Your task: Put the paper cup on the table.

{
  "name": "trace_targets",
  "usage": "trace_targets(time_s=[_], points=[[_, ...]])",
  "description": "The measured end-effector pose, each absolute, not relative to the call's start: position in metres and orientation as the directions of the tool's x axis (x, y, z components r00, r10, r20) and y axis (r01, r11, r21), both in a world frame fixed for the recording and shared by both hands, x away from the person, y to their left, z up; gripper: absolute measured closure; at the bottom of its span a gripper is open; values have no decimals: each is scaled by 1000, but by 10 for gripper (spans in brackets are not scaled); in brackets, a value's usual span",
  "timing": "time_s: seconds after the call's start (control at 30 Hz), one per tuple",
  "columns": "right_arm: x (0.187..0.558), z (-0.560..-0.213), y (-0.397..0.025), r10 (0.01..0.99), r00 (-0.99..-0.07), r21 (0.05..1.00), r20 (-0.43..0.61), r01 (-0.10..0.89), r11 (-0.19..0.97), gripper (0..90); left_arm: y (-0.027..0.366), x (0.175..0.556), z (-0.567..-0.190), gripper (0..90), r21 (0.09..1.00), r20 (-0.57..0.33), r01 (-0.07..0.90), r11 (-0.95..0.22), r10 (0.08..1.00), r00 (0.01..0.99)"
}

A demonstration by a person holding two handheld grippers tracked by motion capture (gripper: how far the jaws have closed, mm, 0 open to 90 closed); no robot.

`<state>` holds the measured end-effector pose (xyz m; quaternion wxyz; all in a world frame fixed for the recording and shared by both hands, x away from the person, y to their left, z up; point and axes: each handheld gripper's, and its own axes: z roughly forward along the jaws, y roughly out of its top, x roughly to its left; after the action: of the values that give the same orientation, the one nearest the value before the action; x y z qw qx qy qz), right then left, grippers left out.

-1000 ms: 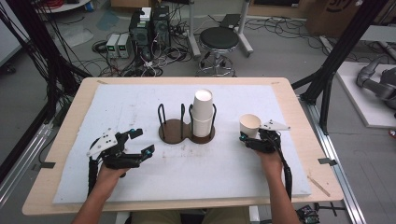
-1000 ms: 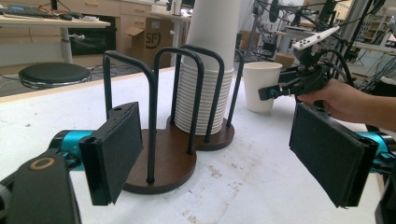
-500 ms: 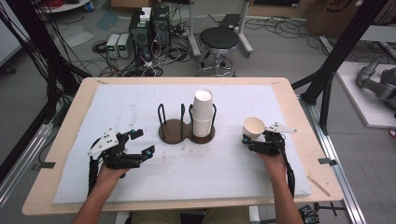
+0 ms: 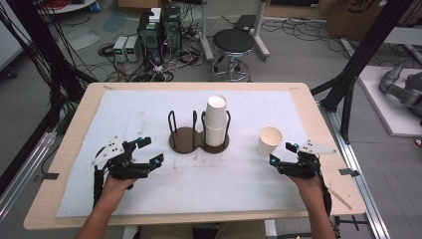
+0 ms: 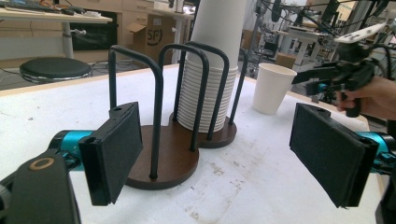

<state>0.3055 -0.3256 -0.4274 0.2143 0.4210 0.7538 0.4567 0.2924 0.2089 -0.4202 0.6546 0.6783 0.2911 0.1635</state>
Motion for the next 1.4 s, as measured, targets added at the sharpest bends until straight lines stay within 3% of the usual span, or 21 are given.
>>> trace_targets(time_s=[0.63,1.4], points=[[248,-398,-320,791,-612,938,7,279,208,176,209,287,-416,158,988,-142,154,32,604,784],[245,-398,-307,776,-631,933,18,289,213,179,215,277,-414,159,990,-124,137,28,620,775]])
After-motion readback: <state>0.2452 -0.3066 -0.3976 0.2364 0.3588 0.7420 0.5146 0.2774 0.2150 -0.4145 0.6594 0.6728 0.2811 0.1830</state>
